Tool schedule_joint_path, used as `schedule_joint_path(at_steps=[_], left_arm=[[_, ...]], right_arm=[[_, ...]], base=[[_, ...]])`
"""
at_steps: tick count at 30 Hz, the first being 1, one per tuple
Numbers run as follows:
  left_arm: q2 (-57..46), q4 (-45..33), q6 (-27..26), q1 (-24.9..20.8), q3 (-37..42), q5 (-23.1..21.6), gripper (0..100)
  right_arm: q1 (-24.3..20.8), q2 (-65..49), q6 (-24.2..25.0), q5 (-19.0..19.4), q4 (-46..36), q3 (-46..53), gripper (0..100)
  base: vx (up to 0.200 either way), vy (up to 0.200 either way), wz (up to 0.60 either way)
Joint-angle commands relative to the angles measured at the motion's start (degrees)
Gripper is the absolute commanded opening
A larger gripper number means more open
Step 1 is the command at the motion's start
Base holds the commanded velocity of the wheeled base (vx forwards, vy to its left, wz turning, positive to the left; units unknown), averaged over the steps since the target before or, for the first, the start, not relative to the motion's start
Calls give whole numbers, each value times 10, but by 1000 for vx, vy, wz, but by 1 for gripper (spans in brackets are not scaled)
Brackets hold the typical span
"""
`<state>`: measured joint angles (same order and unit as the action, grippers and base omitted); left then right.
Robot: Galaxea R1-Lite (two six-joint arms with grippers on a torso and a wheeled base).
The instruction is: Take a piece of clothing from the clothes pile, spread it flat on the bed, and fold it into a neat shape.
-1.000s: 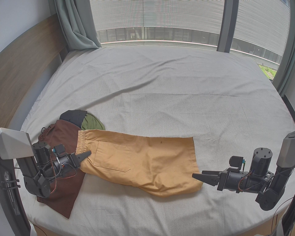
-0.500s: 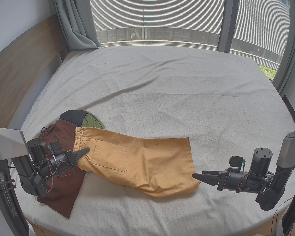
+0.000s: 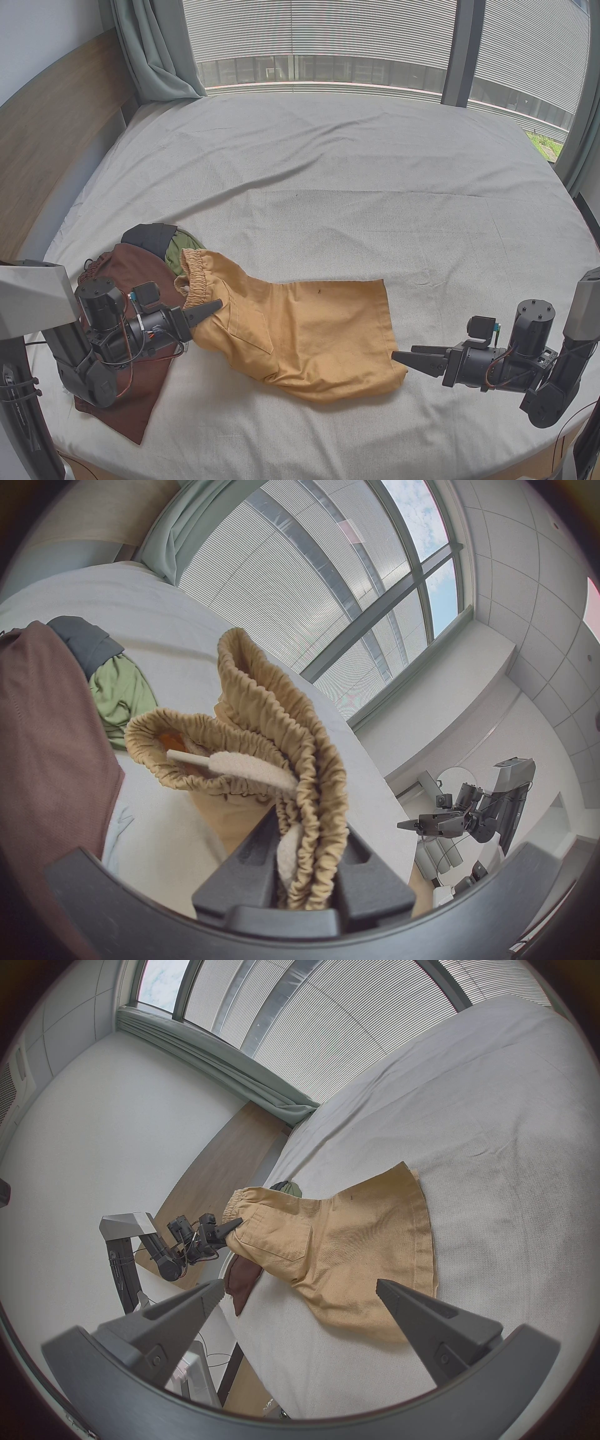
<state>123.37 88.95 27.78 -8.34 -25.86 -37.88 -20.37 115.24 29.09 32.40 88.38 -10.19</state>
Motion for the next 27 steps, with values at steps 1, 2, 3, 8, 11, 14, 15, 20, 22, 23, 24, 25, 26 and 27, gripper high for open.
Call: schedule_joint_path(at_steps=[1, 2, 3, 8, 11, 14, 15, 20, 22, 23, 24, 25, 26, 27], left_arm=[[10, -1, 3, -34, -22, 18, 0], [11, -1, 5, -38, -25, 23, 0], [12, -1, 5, -39, -26, 24, 0], [15, -1, 20, -62, -41, 25, 0], [15, -1, 35, -71, -50, 25, 0], [17, -1, 39, -78, -55, 25, 0], [17, -1, 39, -78, -55, 25, 0], [25, -1, 39, -92, -72, 29, 0], [28, -1, 39, -95, -75, 32, 0], [28, -1, 39, -95, -79, 32, 0], [31, -1, 39, -95, -82, 32, 0], [31, -1, 39, -95, -82, 32, 0], [35, -1, 39, -97, -86, 32, 0], [36, -1, 39, -98, -87, 32, 0]], right_arm=[[0, -1, 0, 0, 0, -1, 100], [1, -1, 0, 0, 0, -1, 100], [1, -1, 0, 0, 0, -1, 100], [1, -2, 0, 0, 0, -1, 100], [3, -3, 0, 0, 0, -2, 100], [4, -3, 0, 0, 0, -2, 100], [4, -3, 0, 0, 0, -2, 100], [5, -5, 0, 0, 0, -2, 100], [5, -5, 0, 0, 1, -2, 100], [6, -6, 0, 0, 1, -3, 100], [7, -7, 0, 0, 0, -3, 100], [7, -8, 0, 0, 0, -2, 100], [8, -15, 2, 0, 0, -2, 100], [8, -16, 2, 0, 0, -3, 100]], base=[[0, 0, 0], [0, 0, 0], [0, 0, 0], [0, 0, 0], [0, 0, 0], [0, 0, 0], [0, 0, 0], [0, 0, 0], [0, 0, 0], [0, 0, 0], [0, 0, 0], [0, 0, 0], [0, 0, 0], [0, 0, 0]])
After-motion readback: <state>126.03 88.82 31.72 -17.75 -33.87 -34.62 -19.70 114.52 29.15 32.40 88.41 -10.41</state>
